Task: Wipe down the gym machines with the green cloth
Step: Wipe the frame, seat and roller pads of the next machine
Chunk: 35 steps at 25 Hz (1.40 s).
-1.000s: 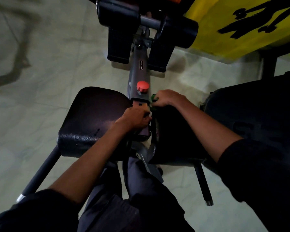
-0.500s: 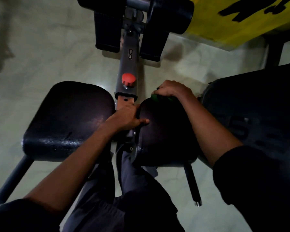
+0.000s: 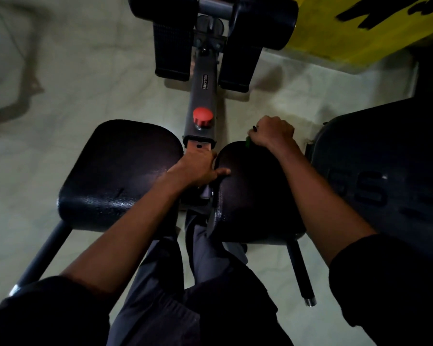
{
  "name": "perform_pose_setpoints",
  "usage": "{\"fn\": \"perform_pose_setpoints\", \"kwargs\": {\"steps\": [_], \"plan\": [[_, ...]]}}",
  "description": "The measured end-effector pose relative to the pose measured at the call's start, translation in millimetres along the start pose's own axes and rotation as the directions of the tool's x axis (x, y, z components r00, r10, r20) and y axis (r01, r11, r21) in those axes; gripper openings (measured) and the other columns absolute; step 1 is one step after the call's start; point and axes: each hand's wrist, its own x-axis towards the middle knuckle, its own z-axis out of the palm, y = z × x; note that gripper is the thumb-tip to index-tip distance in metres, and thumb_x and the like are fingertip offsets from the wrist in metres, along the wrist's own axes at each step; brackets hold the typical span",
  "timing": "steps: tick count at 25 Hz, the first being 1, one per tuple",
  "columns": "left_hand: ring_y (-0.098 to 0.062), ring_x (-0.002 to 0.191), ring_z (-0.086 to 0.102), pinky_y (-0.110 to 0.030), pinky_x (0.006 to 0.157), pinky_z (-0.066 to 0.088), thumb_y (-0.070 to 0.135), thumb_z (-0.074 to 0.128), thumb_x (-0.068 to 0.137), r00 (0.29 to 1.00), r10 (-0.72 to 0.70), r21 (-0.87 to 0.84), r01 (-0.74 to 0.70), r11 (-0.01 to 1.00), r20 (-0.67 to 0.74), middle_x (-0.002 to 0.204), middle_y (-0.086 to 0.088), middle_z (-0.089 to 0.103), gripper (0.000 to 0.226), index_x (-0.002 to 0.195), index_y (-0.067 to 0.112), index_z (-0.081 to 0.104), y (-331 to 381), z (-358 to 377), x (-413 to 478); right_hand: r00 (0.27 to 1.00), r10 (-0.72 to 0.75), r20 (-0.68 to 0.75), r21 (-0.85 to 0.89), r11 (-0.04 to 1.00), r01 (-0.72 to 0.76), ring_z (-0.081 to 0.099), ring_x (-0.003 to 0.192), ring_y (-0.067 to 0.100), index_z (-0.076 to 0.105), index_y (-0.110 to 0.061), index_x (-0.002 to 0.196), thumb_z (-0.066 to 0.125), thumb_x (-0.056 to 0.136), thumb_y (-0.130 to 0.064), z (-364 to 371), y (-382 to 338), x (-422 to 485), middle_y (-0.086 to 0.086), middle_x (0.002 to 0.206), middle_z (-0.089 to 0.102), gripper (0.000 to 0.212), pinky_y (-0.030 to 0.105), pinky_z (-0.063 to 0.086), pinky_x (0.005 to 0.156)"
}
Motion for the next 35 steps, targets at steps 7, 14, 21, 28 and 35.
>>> {"fn": "perform_pose_setpoints", "kwargs": {"steps": [7, 14, 21, 28, 35], "plan": [[-0.041, 0.116, 0.055, -0.050, 0.096, 0.047, 0.024, 0.050, 0.098, 0.950, -0.029, 0.014, 0.035, 0.999, -0.311, 0.131, -0.020, 0.054, 0.037, 0.131, 0.009, 0.058, -64.9, -25.9, -58.0, 0.978, -0.204, 0.029, 0.372, 0.911, 0.179, 0.062, 0.104, 0.036, 0.056, -0.018, 0.079, 0.054, 0.091, -0.062, -14.7, -85.5, -75.4, 0.016, 0.109, 0.067, 0.045, 0.030, 0.038, 0.073], [-0.032, 0.123, 0.056, -0.044, 0.103, 0.045, 0.023, 0.056, 0.096, 0.862, -0.089, -0.016, 0.093, 0.996, -0.500, 0.137, -0.013, 0.057, 0.035, 0.130, 0.016, 0.063, -149.9, -40.5, -140.6, 0.945, -0.328, -0.004, 0.396, 0.867, 0.303, 0.055, 0.121, 0.037, 0.064, -0.025, 0.117, 0.045, 0.091, -0.070, 9.7, -165.0, -130.4, 0.017, 0.126, 0.061, 0.056, 0.042, 0.046, 0.096], [-0.022, 0.141, 0.042, -0.028, 0.115, 0.026, 0.025, 0.058, 0.099, 0.818, -0.195, -0.266, 0.054, 0.962, -0.541, 0.150, -0.011, 0.047, 0.045, 0.141, 0.008, 0.053, -166.9, -26.0, -177.9, 0.884, -0.322, -0.340, 0.072, 0.928, 0.366, 0.057, 0.105, 0.036, 0.059, -0.027, 0.124, 0.048, 0.092, -0.058, 31.8, -185.8, -198.7, 0.013, 0.116, 0.057, 0.045, 0.043, 0.043, 0.087], [-0.009, 0.122, 0.059, -0.016, 0.093, 0.041, 0.040, 0.058, 0.097, 0.806, -0.369, -0.605, 0.016, 0.796, -0.464, 0.132, 0.002, 0.064, 0.044, 0.141, 0.035, 0.053, -185.7, -23.1, -211.4, 0.851, -0.273, -0.448, 0.126, 0.923, 0.363, 0.059, 0.093, 0.032, 0.068, -0.025, 0.109, 0.052, 0.092, -0.046, 41.7, -194.2, -224.6, 0.010, 0.099, 0.061, 0.032, 0.038, 0.045, 0.076], [-0.027, 0.122, 0.059, -0.028, 0.094, 0.041, 0.049, 0.052, 0.098, 0.876, -0.318, -0.518, 0.095, 0.850, -0.363, 0.121, -0.009, 0.070, 0.049, 0.146, 0.041, 0.044, -192.5, -34.3, -217.5, 0.845, -0.144, -0.515, 0.071, 0.975, 0.209, 0.055, 0.098, 0.036, 0.063, -0.018, 0.115, 0.051, 0.091, -0.042, 58.4, -220.4, -254.7, 0.014, 0.105, 0.058, 0.036, 0.045, 0.046, 0.077]]}}
